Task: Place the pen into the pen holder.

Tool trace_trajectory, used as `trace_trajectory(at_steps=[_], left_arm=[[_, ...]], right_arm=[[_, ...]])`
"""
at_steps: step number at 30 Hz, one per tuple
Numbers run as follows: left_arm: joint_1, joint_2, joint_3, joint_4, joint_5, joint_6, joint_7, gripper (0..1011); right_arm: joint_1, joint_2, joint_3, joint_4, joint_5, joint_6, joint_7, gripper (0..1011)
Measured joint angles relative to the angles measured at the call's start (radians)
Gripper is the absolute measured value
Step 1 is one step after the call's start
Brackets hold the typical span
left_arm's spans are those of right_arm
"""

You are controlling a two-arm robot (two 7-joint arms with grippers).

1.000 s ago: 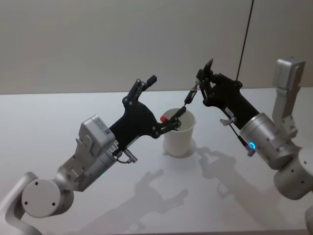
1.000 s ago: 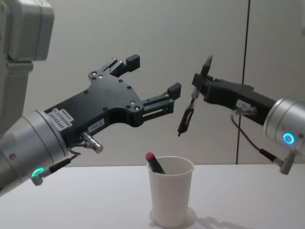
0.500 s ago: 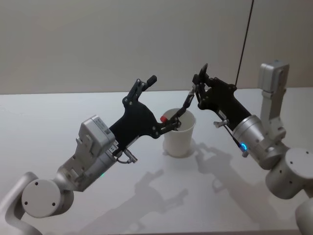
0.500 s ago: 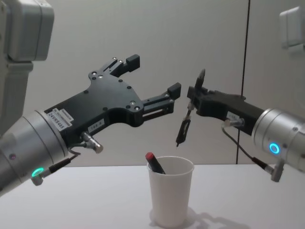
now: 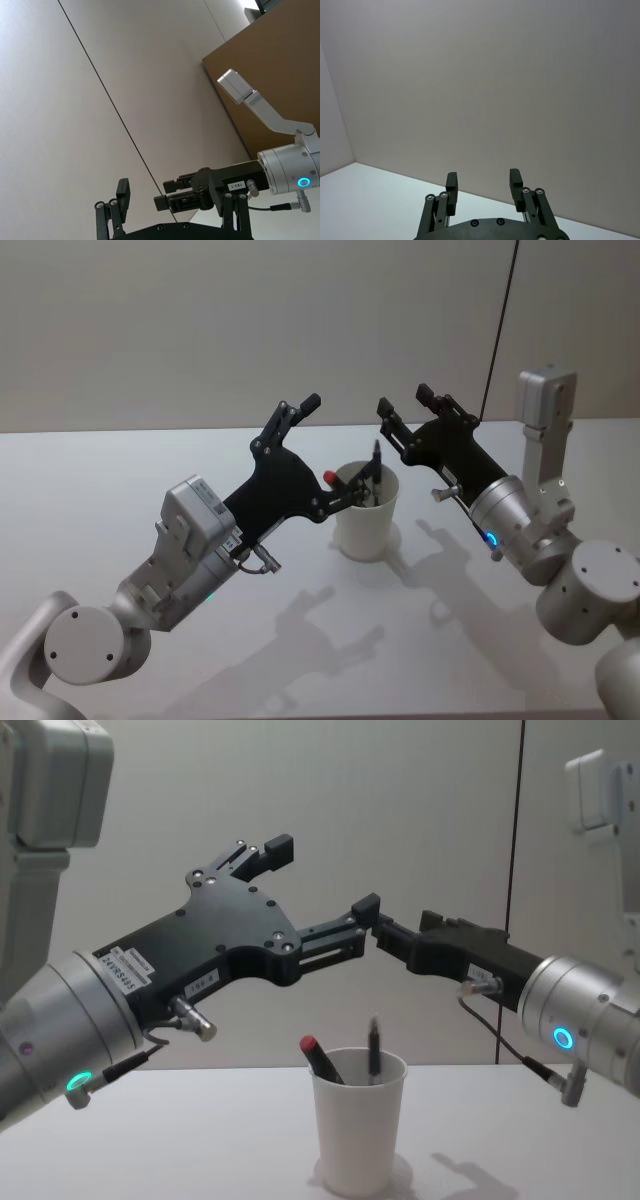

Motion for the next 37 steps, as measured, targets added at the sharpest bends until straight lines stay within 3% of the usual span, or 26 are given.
trace_trajectory(at_steps=[12,15,37], left_arm=[[0.000,0.000,0.000,0.000,0.000,0.000,0.000,1004],[0.000,0.000,0.000,0.000,0.000,0.000,0.000,1004],[0.000,0.000,0.000,0.000,0.000,0.000,0.000,1004]], right_arm=[[0.002,-0.002,0.000,0.003,0.005,0.003,-0.001,961],[0.003,-0.002,0.001,0.003,0.007,0.003,-0.001,1001],[0.004,-0.002,0.002,0.004,0.011,0.005,0.000,1001]])
